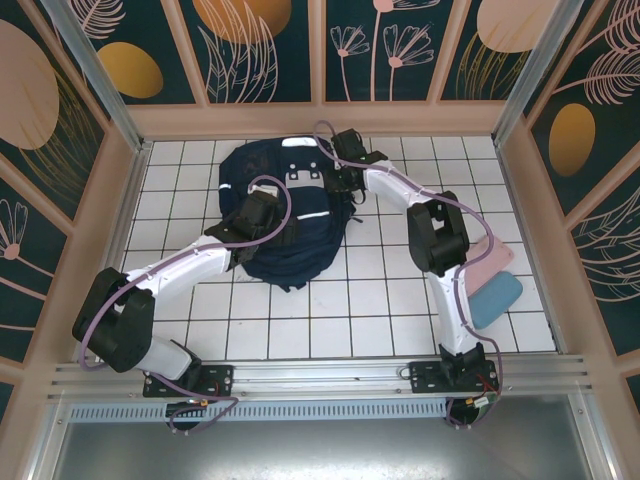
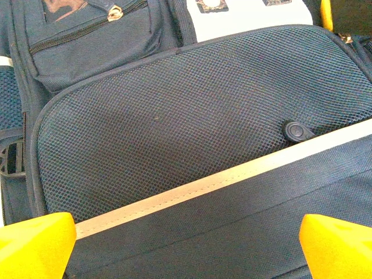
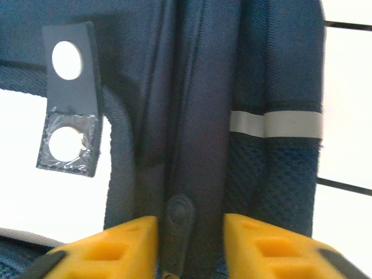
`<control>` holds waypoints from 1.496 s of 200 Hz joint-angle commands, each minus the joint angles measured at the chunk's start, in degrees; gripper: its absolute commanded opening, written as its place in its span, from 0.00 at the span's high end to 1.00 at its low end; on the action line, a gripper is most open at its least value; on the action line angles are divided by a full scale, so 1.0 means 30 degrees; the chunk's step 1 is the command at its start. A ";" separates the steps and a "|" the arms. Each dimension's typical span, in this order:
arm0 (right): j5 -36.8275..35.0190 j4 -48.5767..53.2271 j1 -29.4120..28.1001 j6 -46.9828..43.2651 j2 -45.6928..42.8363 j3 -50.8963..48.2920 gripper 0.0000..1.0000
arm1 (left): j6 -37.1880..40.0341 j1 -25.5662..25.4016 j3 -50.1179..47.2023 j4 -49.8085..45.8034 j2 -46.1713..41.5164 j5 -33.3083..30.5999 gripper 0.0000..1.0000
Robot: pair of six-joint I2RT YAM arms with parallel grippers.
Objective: Pack the student bag
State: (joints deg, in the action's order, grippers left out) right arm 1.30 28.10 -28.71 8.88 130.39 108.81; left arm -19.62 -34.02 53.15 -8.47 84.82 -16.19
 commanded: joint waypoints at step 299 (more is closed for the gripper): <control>0.6038 -0.9690 -0.0772 0.0017 -1.3611 -1.8666 0.87 | -0.0403 0.0149 0.3634 0.0787 0.6894 0.2392 0.07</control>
State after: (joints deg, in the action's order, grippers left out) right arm 18.74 1.61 -30.46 9.30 92.12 53.87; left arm -19.81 -34.02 62.72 -6.68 102.00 -10.90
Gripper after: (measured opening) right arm 0.128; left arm 0.932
